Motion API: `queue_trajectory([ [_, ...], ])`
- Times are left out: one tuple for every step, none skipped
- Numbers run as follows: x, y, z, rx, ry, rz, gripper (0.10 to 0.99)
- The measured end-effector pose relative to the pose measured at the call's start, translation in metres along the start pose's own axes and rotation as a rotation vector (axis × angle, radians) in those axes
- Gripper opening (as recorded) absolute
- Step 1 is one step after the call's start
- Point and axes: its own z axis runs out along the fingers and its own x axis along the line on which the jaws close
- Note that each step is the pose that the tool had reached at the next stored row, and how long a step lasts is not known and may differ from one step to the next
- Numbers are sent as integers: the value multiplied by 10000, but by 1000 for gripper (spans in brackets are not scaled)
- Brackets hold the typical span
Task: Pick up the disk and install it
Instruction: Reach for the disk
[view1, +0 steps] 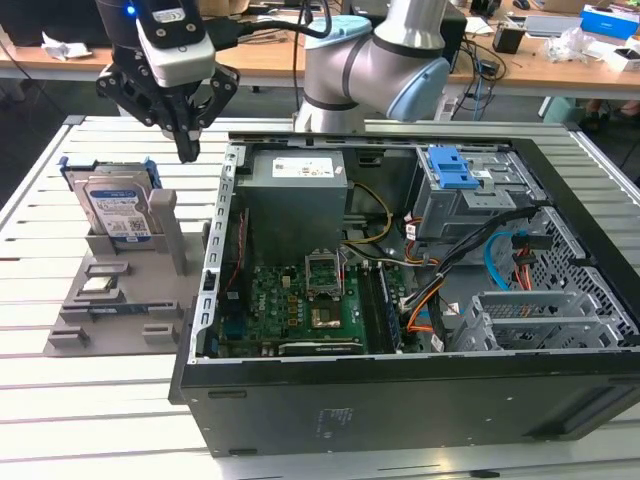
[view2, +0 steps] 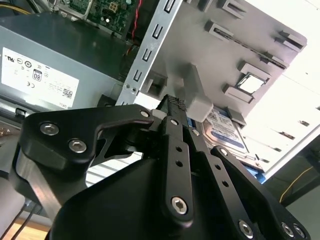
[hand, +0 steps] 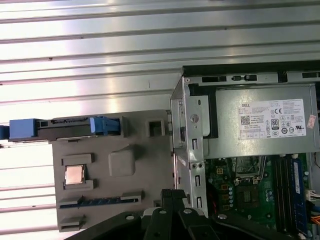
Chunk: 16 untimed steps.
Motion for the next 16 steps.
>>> queue_trajectory([
  [35,-3,0,-1,-1,0,106],
  [72,-5,-2,0,0,1,106],
  [104,-8,-2,-1,-1,1,106],
  [118,-9,-3,0,-1,1,106],
  [131,-10,-3,-1,-1,0,106],
  [139,-10,-3,-1,-1,0,106],
  [149,-11,-3,0,-1,1,106],
  [165,-12,-4,-1,0,0,106],
  [177,-13,-4,0,0,0,106],
  [187,-14,-4,0,-1,0,106],
  [211,-16,-5,0,0,0,106],
  [228,-17,-5,-1,-1,1,106],
  [238,-17,-6,-1,-1,1,106],
  [248,-18,-6,-1,-1,0,106],
  [269,-20,-6,-1,-1,0,106],
  [281,-21,-7,-1,0,1,106],
])
